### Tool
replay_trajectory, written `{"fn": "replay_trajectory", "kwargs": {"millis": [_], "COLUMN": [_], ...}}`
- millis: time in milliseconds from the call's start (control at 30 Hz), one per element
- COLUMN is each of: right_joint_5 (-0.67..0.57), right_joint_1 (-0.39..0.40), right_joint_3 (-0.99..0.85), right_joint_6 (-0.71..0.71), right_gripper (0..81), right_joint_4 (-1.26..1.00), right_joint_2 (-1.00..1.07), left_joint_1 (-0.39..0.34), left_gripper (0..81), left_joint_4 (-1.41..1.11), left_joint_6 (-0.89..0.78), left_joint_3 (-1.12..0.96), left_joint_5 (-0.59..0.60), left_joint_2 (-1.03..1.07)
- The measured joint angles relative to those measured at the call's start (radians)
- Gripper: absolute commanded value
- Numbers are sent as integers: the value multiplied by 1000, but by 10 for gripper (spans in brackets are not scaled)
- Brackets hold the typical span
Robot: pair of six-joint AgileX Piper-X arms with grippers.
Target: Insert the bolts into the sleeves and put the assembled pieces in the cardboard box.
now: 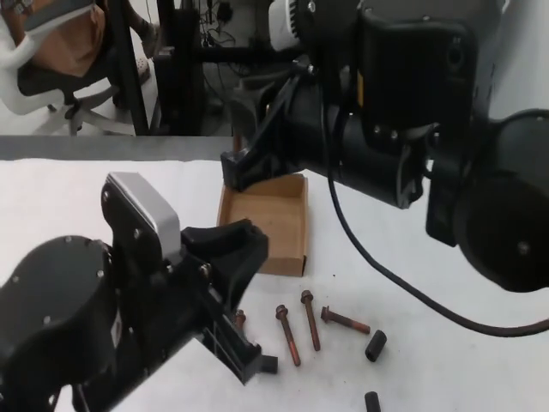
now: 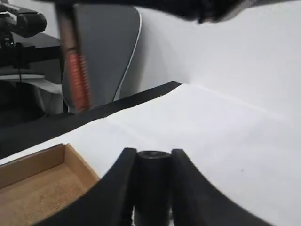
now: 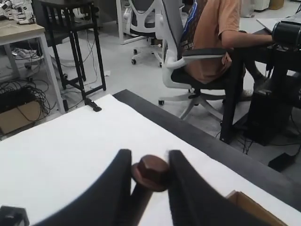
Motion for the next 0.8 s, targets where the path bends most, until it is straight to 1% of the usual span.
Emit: {"fn": "replay_trajectory", "kwargs": {"millis": [167,500,567,800], "right_joint_5": [0,16,16,0], "right_joint_1": [0,8,12,16], "right_joint_3": [0,2,2,2], "right_joint_6": [0,-3,-3,4], "right_gripper": [6,6,6,6], "right_joint_4": [-1,39,38,38], "right_joint_2": [5,5,5,5], "left_joint_1": [-10,-10,-10,-10], "left_gripper": [18,18,18,18], "left_joint_4": [-11,12,10,-12], "left_joint_6": [0,43,42,42], "left_joint_3": [1,1,1,1], "left_joint_5": [-53,-250,-260,-234], "left_joint_2": [0,0,0,0]}}
